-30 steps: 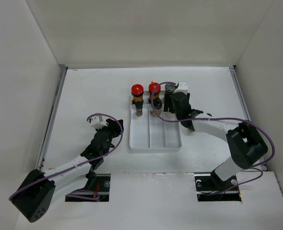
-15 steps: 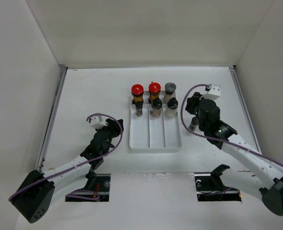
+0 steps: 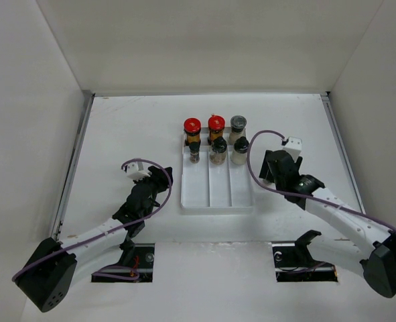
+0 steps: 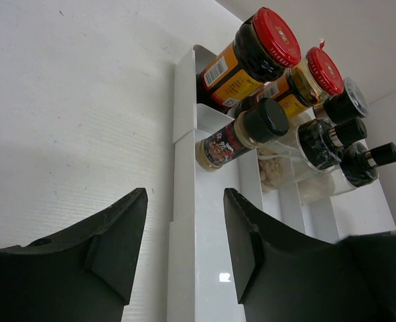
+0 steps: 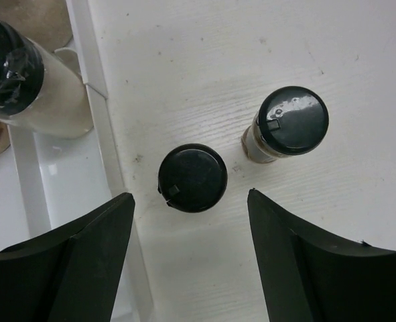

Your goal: Organize the condiment bottles

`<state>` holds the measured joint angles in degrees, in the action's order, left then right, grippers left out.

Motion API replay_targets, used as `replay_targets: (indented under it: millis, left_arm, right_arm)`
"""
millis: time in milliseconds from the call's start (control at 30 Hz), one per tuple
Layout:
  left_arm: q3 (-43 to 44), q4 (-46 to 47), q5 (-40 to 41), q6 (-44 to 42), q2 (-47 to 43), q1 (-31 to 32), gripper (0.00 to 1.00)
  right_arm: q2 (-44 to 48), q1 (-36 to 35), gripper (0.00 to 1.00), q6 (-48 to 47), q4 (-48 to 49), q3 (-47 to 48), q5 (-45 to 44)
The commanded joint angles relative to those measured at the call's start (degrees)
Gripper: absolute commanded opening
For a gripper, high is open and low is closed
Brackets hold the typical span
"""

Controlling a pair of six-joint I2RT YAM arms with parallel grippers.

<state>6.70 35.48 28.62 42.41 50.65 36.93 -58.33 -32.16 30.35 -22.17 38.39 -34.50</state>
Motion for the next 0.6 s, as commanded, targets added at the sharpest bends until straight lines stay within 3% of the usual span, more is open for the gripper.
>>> replay_targets:
  millis: [0, 400, 567]
  left_arm:
    - [0.1, 3.4, -0.2, 0.0, 0.4, 0.4, 0.47]
    - [-0.1, 3.5, -0.2, 0.3, 0.5, 0.1, 0.47]
    - [0.1, 3.5, -0.2, 0.3, 0.9, 0.1, 0.47]
  right_arm:
    - [-1.6, 0.9, 0.74, 0.9, 3.2, 0.2, 0.1]
    - [-7.2, 7.1, 0.63, -2.7, 13.5, -1.1, 4.4]
    - [-7.8, 7.2, 0.48, -3.3, 13.5, -0.4, 4.1]
